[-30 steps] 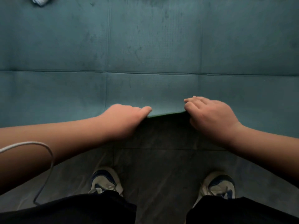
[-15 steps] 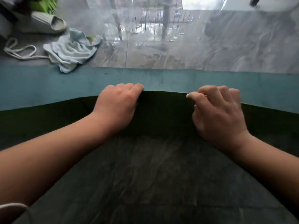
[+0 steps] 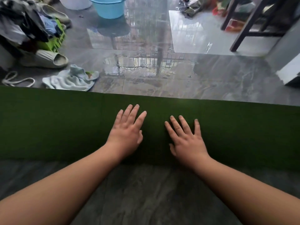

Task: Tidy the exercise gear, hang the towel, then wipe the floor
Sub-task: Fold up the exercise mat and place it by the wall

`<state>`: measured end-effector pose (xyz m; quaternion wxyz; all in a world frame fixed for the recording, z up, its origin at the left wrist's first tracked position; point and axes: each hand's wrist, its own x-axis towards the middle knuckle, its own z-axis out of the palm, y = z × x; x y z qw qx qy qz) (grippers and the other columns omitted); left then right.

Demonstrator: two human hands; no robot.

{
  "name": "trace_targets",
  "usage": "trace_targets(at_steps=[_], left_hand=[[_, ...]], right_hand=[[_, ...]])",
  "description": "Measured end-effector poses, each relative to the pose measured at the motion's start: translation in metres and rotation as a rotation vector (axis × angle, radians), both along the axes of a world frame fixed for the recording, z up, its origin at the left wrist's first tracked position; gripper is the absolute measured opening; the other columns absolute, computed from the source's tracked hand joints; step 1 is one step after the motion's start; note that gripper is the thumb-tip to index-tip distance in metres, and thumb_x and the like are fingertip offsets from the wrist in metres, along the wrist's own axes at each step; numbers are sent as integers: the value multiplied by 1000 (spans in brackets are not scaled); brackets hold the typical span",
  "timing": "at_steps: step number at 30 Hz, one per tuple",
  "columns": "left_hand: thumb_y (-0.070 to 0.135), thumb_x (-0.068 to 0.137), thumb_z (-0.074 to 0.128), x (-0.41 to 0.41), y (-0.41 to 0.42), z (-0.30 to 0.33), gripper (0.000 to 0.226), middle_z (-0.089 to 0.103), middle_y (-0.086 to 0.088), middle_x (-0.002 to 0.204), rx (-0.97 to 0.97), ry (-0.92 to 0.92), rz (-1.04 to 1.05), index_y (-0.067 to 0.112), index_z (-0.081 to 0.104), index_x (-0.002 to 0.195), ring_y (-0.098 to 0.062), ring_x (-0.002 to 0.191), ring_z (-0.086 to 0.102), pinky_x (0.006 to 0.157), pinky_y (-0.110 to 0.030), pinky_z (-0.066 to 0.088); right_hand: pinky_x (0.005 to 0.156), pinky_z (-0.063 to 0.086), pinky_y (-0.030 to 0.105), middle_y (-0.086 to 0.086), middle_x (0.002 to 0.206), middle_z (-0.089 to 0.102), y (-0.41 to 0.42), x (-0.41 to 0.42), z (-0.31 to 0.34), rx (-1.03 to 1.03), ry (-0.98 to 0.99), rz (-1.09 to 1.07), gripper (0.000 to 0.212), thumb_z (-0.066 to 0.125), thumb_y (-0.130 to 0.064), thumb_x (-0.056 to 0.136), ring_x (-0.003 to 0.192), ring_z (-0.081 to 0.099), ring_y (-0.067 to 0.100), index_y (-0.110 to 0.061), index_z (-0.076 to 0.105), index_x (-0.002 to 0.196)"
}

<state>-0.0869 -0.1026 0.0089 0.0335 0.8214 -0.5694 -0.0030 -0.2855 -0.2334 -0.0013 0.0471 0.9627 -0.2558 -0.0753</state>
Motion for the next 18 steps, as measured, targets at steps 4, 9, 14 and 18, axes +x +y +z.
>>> trace_targets(at_steps=[4,9,14,18], left_hand=[[40,94,39,-4,16,-38,74,-7,-3,164,216,52,-35,33,-1,155,-25,151,-9,120,-51,3],[46,98,33,-8,27,-72,73,-16,1,163,392,132,17,37,-15,152,-24,150,-14,120,-54,2],[51,98,31,-14,44,-96,76,-26,3,159,477,127,25,40,-28,144,-23,148,-22,117,-59,-2],[53,100,29,-9,46,-104,73,-26,3,159,520,135,7,42,-32,139,-24,148,-22,117,-60,-3]], right_hand=[[114,2,67,-1,165,9,-7,11,-24,46,-34,-78,66,43,-39,97,152,5,27,-30,15,156],[114,-9,64,-6,163,-14,1,2,-54,187,11,-196,66,29,-46,99,150,-15,24,-35,-4,155],[109,12,68,1,161,24,19,-27,-88,266,137,-160,90,55,-53,73,149,13,30,-28,23,154],[111,-7,70,-3,160,-23,9,-33,-98,284,161,-99,101,53,-27,81,148,-21,29,-36,-19,151]])
